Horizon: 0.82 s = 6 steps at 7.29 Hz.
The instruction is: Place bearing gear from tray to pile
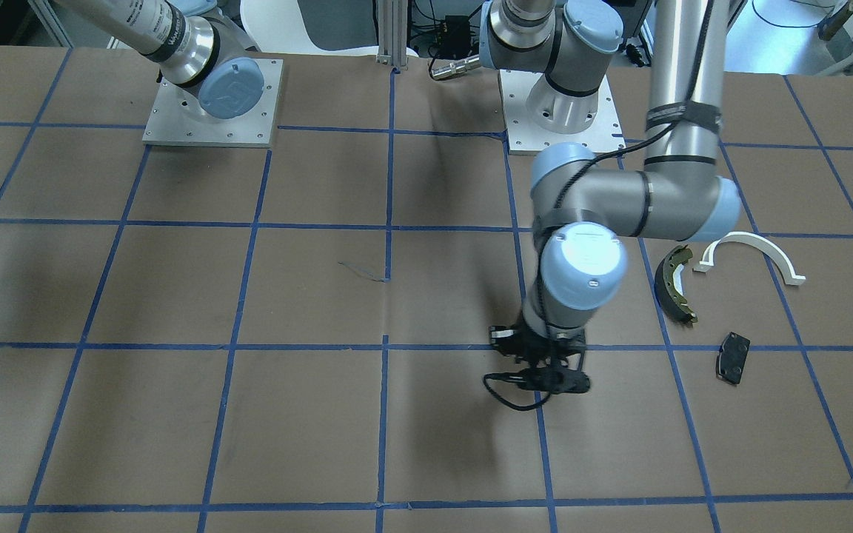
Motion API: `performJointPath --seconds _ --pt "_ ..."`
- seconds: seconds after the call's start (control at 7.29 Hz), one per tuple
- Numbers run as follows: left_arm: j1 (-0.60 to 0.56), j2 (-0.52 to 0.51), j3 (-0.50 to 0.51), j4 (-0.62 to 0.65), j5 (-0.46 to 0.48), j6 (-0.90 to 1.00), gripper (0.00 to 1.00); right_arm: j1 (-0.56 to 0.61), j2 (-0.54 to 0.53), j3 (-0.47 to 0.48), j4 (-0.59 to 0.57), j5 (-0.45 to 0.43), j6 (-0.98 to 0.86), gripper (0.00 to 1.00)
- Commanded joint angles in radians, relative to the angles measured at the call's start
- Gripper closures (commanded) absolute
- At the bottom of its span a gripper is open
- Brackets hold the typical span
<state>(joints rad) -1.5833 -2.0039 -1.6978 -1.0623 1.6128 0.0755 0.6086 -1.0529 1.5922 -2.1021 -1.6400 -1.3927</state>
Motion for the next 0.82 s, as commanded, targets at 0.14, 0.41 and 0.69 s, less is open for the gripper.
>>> performJointPath --seconds 0.14,0.41,0.69 --pt "0.291 0.048 -0.098 0.091 0.142 0.363 1.00 0.303 -0.253 0.032 0.354 0.008 0.449 1.00" --pt "0.463 0.037 -0.135 0.131 0.052 0.591 1.00 0.620 -0.335 0.092 0.379 0.020 0.957 1.00" --pt "0.482 0.016 -0.144 0.168 0.039 0.619 1.00 0.906 -0.320 0.103 0.335 0.079 1.300 1.00"
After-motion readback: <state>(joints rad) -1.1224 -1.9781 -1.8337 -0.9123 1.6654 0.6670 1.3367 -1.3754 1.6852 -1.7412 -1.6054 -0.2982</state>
